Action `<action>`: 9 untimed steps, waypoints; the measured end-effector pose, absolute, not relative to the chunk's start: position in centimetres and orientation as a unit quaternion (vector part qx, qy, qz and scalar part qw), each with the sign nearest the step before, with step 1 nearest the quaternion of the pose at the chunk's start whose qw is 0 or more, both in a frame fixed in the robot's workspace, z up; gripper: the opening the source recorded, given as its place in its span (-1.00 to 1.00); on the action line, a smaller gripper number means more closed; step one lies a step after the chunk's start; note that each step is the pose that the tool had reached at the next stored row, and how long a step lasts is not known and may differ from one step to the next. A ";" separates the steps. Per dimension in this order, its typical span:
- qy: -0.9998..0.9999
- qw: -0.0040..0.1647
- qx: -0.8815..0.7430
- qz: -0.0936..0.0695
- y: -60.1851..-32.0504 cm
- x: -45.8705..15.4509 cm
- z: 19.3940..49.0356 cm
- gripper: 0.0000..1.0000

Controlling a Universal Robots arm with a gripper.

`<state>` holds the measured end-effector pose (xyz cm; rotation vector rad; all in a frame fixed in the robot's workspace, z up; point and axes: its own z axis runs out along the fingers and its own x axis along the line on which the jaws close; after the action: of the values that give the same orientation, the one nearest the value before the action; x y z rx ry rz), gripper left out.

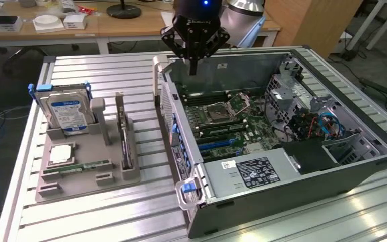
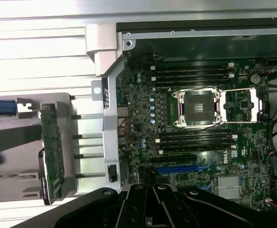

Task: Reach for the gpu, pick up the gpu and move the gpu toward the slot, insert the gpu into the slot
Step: 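Reach for the gpu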

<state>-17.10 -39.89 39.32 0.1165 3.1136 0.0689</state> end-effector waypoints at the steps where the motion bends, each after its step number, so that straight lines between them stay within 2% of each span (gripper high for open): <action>1: 0.999 0.013 0.037 0.022 -39.9 -17.2 39.3 -0.80; 9: 0.999 0.012 0.037 0.022 -39.9 -18.0 39.3 -0.80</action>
<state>-18.00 -39.89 39.33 0.1167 3.1137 0.0688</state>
